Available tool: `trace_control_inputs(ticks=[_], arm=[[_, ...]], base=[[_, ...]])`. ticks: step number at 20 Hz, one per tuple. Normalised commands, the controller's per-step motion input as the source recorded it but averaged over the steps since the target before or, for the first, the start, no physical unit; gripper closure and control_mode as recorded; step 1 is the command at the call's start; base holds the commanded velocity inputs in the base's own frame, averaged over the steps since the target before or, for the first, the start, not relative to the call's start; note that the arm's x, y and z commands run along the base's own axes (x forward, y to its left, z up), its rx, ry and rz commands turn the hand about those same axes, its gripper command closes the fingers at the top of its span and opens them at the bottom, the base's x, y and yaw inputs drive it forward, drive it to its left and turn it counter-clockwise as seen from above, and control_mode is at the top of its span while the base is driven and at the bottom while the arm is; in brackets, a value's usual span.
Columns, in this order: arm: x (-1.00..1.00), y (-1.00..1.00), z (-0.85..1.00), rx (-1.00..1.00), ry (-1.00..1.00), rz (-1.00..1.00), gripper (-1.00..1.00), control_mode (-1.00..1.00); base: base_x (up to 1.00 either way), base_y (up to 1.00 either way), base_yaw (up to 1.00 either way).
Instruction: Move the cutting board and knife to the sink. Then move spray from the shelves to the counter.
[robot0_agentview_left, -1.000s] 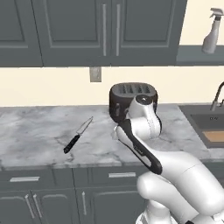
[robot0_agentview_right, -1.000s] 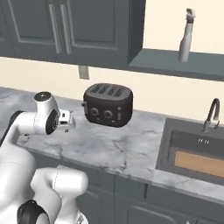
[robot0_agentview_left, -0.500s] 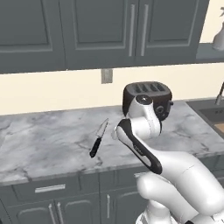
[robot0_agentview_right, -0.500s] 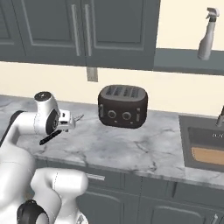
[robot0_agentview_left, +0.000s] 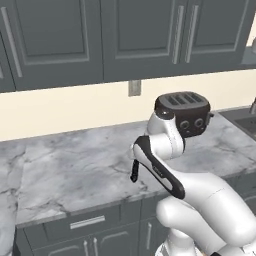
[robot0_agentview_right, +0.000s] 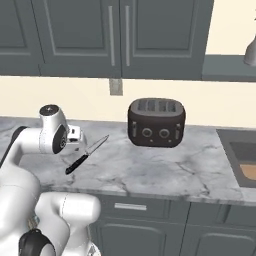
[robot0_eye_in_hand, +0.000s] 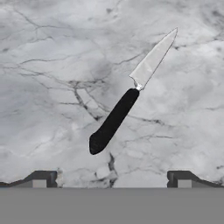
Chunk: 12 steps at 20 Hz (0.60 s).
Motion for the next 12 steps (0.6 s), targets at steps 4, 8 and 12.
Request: trace_control_inputs(ticks=[4, 8, 12], arm=[[0.0, 0.0, 0.0, 0.0, 0.0, 0.0, -1.0, 1.0], [0.0, 0.0, 0.0, 0.0, 0.0, 0.0, -1.0, 1.0], [0.0, 0.0, 0.0, 0.0, 0.0, 0.0, -1.0, 1.0]], base=[[0.45, 0.28, -0.02], [0.1, 0.04, 0.0], [0.0, 0.0, 0.0]])
